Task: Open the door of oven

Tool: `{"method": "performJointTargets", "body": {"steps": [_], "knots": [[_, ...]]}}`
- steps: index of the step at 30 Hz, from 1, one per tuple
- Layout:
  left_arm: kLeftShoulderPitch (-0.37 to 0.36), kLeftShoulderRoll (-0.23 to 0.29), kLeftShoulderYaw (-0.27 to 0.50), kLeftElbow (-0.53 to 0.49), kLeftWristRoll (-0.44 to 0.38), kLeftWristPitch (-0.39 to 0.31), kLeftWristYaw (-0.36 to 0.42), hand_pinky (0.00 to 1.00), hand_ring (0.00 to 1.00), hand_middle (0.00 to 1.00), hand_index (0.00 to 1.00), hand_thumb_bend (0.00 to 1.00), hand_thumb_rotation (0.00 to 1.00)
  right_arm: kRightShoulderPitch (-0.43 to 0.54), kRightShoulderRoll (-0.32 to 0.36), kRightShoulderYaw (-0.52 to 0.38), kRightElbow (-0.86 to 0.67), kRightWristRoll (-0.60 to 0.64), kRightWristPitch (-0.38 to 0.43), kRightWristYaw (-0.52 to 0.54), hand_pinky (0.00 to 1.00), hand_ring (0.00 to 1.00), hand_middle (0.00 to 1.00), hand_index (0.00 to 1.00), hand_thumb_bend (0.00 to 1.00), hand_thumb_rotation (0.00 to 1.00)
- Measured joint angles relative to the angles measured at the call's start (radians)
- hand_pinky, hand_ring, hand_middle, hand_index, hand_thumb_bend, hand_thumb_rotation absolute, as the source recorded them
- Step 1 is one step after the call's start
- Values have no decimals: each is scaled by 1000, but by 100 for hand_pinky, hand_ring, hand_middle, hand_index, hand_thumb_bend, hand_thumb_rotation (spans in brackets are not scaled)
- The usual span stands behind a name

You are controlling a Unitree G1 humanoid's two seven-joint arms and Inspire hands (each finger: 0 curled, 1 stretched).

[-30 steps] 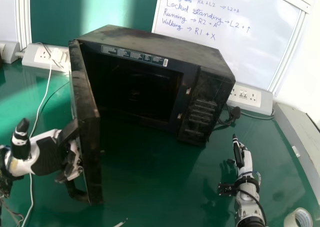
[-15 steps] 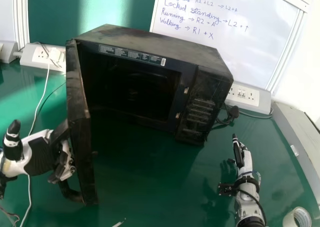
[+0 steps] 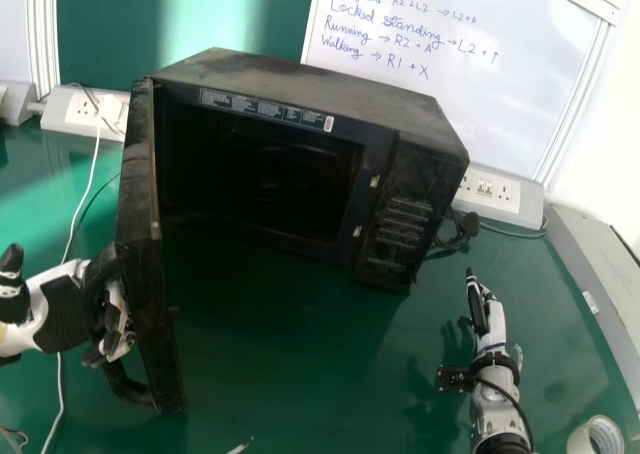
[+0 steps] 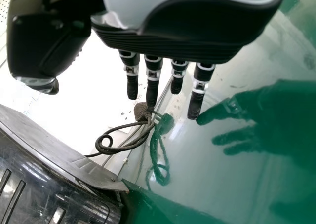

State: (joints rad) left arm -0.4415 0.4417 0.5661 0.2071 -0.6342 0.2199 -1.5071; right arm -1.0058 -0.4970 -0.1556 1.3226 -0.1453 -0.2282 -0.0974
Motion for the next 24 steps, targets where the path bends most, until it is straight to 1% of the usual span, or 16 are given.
{"method": "performJointTargets", "body": {"steps": [2,3,5,6,9,11,12,14,16,17,19,20,21,22,24], "knots": [[2,0,6,0,0,1,0,2,8,46,47,52,0,0,0,0,0,0,0,0,77,88,93,95,79,100],[3,0,9,0,1,1,0,2,8,46,47,52,0,0,0,-1,0,0,0,1,78,88,93,94,78,100],[9,0,20,0,2,1,0,3,9,47,47,52,0,0,0,-1,0,0,0,1,77,88,92,95,78,100],[14,1,29,0,2,0,0,2,9,43,48,51,0,0,0,-1,0,0,0,1,78,89,93,95,80,100],[25,18,53,0,3,-3,0,0,6,47,47,52,0,0,0,-2,0,1,0,2,79,89,93,95,81,100],[30,32,68,1,3,-3,0,0,5,47,47,52,0,0,0,-2,0,1,1,2,80,90,93,94,77,100],[33,38,76,2,3,-3,0,0,5,47,47,52,0,0,0,-2,0,1,1,2,80,90,93,95,79,100],[34,53,96,9,2,-3,0,0,6,47,47,52,0,0,0,-3,0,1,1,3,81,91,94,95,80,100],[33,88,134,37,0,-7,1,1,7,47,47,52,0,0,0,-4,0,1,1,6,81,91,94,95,79,100],[32,111,167,64,0,-27,4,1,7,47,47,52,0,0,0,-4,0,1,1,7,81,91,94,95,80,100],[17,167,236,137,0,-76,45,2,8,47,47,52,0,0,-1,-5,1,2,1,9,79,90,93,95,79,100],[6,193,261,180,0,-83,73,3,8,47,47,52,0,0,-1,-5,1,2,1,9,79,90,93,95,80,100],[-3,212,277,217,0,-83,90,3,9,47,47,52,0,0,-2,-6,1,2,1,9,79,90,93,95,80,100],[-10,232,289,253,-4,-78,97,4,10,42,48,52,0,2,-2,-6,2,2,0,9,78,90,93,95,80,100],[-30,279,303,328,-14,-66,92,6,12,40,48,52,0,11,-3,-14,3,9,-10,12,79,90,94,95,80,100]]}}
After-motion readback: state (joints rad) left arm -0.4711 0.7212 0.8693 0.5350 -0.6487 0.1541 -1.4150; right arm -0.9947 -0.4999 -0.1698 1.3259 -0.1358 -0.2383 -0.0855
